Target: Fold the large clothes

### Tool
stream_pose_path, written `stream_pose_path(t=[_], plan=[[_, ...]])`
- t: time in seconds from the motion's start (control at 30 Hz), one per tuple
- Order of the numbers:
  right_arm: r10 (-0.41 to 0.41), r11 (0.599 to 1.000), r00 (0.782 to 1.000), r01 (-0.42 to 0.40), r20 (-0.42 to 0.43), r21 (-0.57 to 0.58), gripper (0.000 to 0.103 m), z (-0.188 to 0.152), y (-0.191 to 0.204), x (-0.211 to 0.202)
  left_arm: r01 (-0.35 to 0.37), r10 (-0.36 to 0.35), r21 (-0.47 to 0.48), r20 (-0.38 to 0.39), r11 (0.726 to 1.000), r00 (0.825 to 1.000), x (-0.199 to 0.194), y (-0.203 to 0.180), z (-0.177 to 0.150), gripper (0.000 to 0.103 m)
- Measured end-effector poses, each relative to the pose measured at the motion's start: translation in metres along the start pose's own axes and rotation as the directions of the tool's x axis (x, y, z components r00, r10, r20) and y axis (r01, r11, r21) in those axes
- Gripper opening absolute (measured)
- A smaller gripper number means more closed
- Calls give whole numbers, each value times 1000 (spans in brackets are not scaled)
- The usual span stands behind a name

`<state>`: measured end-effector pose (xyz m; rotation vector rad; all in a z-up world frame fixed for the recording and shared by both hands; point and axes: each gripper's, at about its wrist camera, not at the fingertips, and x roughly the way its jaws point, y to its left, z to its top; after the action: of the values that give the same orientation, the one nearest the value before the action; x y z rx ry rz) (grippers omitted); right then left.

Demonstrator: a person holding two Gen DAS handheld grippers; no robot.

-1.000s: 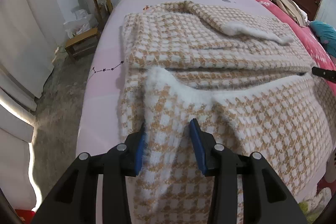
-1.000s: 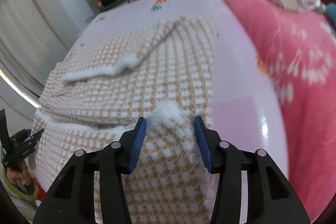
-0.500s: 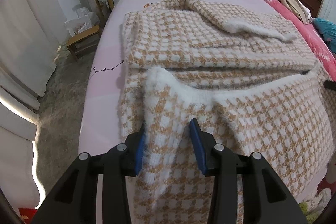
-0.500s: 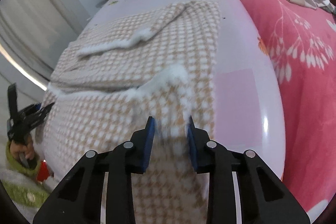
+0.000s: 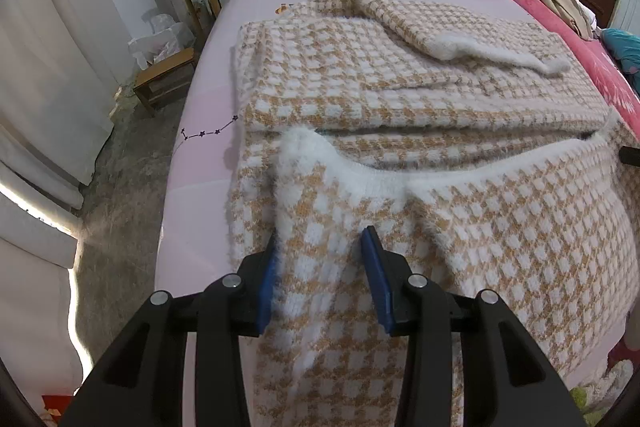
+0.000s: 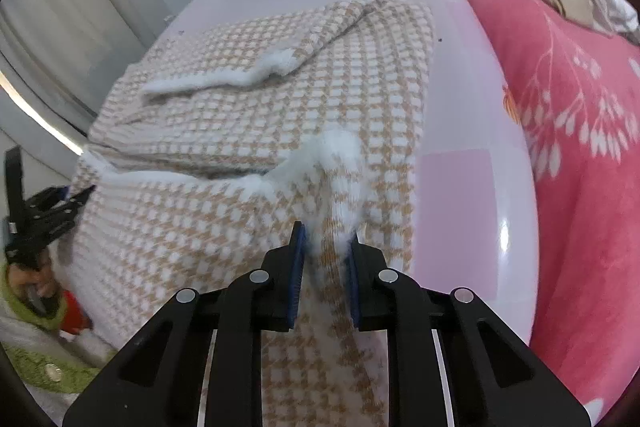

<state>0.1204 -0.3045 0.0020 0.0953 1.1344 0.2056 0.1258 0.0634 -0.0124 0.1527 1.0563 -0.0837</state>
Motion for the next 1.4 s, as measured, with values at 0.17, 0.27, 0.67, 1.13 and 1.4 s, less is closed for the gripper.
stream_pose_path(t=[0.17,0.27,0.67,1.13,1.4], plan=[[-20,1000,1000,21,-10,15,19,5,4,10,-1,1,1,-1,1000,1000,0,0,0,39],[-33,999,999,34,-11,6,20,6,5,10,-2,2,3,-1,1000,1000,1,0,0,39],[-77,997,997,77,-15,-19,22,13,35,24,-2,2,4,-2,1000,1000,1,0,0,39],[-125,992,991,126,53,-8,6,8,40,13,12,-12,7,74,1000,997,-8,6,-7,16],[-147,989,957,137,252,56,5,-13,58,-62,96,-92,-3,280,995,956,-73,19,-19,8]])
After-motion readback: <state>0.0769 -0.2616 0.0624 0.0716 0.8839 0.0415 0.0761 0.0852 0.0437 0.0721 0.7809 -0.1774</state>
